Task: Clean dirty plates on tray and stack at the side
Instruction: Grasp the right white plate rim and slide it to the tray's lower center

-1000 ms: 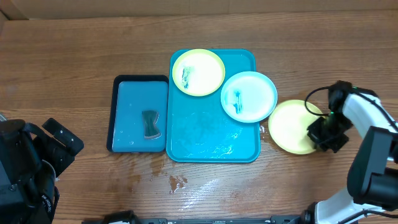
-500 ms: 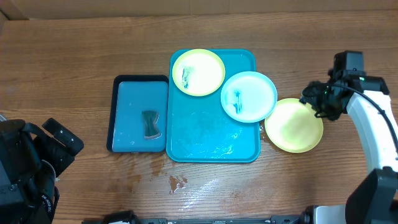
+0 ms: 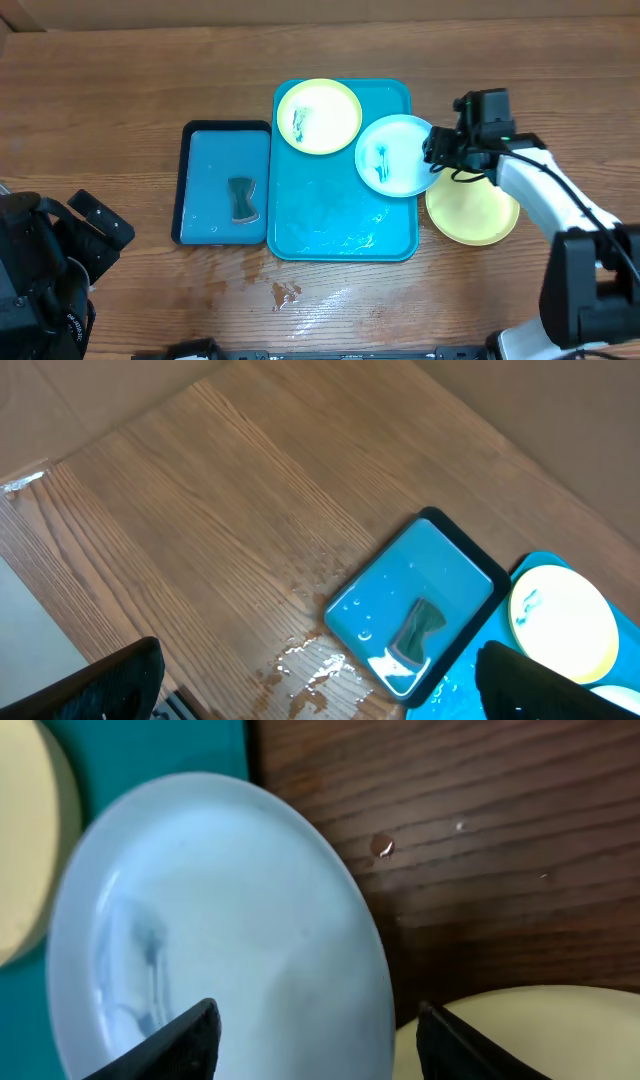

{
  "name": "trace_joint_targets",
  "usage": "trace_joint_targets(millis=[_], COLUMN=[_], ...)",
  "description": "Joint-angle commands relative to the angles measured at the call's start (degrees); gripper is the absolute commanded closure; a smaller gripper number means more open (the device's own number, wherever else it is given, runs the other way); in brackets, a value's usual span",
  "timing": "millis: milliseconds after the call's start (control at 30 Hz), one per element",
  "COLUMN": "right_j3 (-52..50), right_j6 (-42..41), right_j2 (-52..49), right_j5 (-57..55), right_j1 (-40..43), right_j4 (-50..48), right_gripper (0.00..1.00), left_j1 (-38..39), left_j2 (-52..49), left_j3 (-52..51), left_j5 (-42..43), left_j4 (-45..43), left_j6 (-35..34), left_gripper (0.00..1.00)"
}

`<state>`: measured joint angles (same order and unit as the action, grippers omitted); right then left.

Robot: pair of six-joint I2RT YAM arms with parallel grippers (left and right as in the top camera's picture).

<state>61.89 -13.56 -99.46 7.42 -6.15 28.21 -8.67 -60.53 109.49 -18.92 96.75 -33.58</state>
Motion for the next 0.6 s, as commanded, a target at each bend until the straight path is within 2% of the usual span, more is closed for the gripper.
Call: trace_joint_targets(millis=[0,33,100,133,167,333,567], right_j3=[-0.44,-0.44,-0.35,-0.11,0.28,4.46,5.42], right_j6=[0.33,0.33,0.35,0.33,0.31,0.31,0.09], right_j2=[-1.44,-1.62,-1.55,-1.22,-0.79,4.39,9.25], right_j5=[-5.38,-6.64,-7.93,-7.91,-7.76,-7.39,-7.3], right_j1=[-0.59,-0.59,-0.42,-0.28,-0.2,-0.22,-0.22], right_j4=[-0.02,0.52,1.51,2.27,3.3,11.32,13.44], right_gripper=[0.42,0.48,0.82,0.92,0.96,0.96,0.96], left_j1=[-0.35,-0.35,-0.35,-0.35,-0.35,-0.35,-0.35], left_j2=[-0.11,-0.11,-0.11,-0.11,-0.11,-0.11,-0.11], left_j3=[0.09,0.11,0.11,0.09,0.11,0.11,0.11], left_j5=[-0.96,-0.96,-0.96,-0.96,-0.96,-0.96,-0.96], left_j4=[0.04,0.04,0.04,0.04,0.04,0.04,0.04], left_j6=[-0.96,-0.96,-0.96,-0.96,-0.96,-0.96,-0.96], left_gripper=[0.0,0.0,0.0,0.0,0.0,0.0,0.0])
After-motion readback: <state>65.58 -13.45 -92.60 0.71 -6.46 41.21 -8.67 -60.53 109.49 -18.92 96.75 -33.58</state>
